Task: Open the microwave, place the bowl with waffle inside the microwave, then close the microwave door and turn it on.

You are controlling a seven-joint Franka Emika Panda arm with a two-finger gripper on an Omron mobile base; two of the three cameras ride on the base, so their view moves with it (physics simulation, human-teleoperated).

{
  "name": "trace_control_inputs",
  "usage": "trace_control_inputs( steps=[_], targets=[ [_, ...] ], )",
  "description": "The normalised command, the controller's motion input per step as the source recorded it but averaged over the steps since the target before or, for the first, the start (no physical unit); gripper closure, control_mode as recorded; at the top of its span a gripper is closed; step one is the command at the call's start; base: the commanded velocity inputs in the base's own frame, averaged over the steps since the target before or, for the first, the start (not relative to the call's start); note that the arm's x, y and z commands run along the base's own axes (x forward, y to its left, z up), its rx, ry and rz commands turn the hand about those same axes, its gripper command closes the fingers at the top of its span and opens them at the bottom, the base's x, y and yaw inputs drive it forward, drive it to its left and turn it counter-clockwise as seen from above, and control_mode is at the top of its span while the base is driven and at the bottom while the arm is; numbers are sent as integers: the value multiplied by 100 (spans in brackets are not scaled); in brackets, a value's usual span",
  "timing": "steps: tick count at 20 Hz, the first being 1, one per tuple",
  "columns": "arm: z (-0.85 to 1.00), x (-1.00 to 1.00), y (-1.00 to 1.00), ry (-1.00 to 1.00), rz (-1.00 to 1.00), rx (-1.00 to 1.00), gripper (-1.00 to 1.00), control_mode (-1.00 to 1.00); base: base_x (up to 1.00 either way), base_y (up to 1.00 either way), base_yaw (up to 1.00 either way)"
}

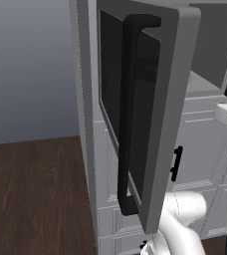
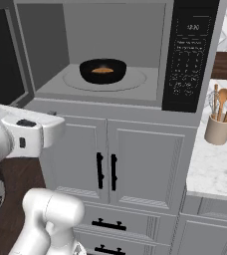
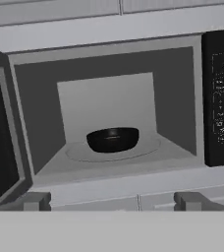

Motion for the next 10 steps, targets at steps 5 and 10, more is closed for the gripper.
trace_control_inputs(
  steps=[5,10],
  targets=[
    [45,-96,42,-17,-2,-12,-100,-100,0,0,0],
    [24,-98,42,-15,-8,-13,-100,-100,0,0,0]
  ],
)
